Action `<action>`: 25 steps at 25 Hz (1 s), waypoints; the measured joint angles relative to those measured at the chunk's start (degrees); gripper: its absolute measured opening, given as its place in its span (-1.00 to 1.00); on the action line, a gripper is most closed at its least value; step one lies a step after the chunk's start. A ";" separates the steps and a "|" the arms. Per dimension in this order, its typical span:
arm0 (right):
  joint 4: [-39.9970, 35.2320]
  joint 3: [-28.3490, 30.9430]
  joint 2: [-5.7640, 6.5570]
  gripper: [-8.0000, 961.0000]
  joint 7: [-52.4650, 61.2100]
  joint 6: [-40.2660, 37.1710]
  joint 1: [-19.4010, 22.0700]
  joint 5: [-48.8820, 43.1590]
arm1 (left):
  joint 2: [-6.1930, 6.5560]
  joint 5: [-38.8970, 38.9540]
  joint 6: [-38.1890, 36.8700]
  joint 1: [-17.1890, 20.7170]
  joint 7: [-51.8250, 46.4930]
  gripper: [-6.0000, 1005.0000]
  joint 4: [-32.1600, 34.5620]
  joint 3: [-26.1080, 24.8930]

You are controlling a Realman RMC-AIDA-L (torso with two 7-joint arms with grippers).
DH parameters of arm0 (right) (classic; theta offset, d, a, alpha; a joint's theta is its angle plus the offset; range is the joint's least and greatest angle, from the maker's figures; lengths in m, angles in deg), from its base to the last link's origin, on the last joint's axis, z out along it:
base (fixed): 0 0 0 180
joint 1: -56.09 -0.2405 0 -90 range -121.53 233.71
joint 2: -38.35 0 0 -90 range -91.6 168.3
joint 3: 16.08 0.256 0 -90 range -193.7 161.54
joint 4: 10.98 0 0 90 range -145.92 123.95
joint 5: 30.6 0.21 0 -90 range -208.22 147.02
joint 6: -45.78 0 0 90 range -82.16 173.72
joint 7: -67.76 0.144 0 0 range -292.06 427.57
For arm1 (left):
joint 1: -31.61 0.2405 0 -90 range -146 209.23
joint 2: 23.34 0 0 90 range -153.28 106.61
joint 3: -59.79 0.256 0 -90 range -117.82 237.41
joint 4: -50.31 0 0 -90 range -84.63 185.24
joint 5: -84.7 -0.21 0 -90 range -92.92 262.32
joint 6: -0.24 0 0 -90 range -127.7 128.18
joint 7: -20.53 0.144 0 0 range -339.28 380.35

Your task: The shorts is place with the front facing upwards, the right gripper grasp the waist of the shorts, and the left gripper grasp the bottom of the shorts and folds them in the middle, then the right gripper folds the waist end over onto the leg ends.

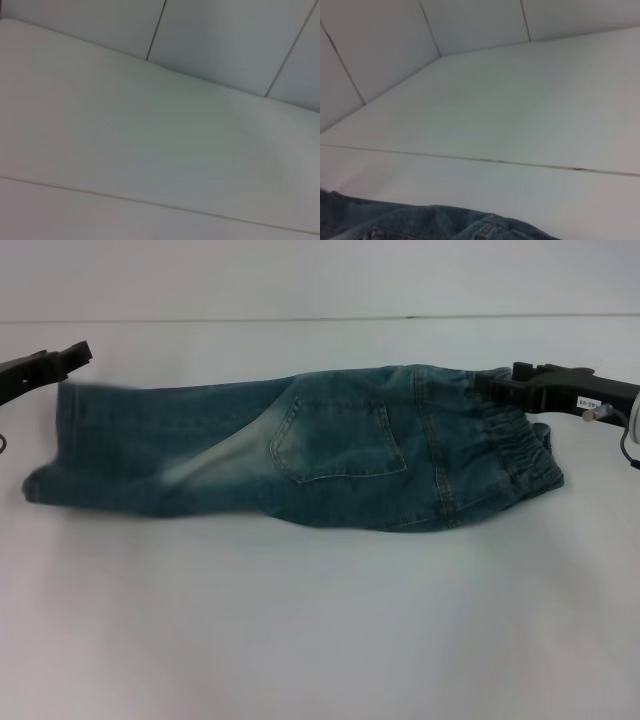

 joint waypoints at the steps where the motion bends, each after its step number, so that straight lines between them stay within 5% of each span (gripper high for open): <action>1: -0.11 0.11 0.03 0.34 0.00 -0.16 0.17 0.00 | 0.00 0.00 0.13 0.08 -0.03 -0.08 0.00 0.01; 3: -0.36 0.31 0.09 0.55 0.01 -0.41 0.41 0.00 | 0.06 0.00 0.30 0.18 -0.15 0.00 0.00 0.01; 10: -1.08 0.68 0.53 0.72 0.53 -2.43 0.82 0.00 | 0.45 0.00 -0.63 0.80 -0.90 0.46 0.06 -0.46; 14: -5.34 0.78 1.04 0.77 3.67 -6.75 2.20 -0.03 | 1.47 0.53 -7.90 2.33 -1.50 0.86 0.93 -0.63; 16: -8.25 0.43 1.45 0.77 5.76 -9.83 3.04 -0.13 | 1.83 1.34 -13.36 3.37 -1.02 0.86 1.83 -0.67; 25: -18.13 -2.43 7.62 0.75 19.43 -28.28 4.55 -0.61 | 2.13 0.39 -47.27 5.72 5.92 0.86 8.57 2.15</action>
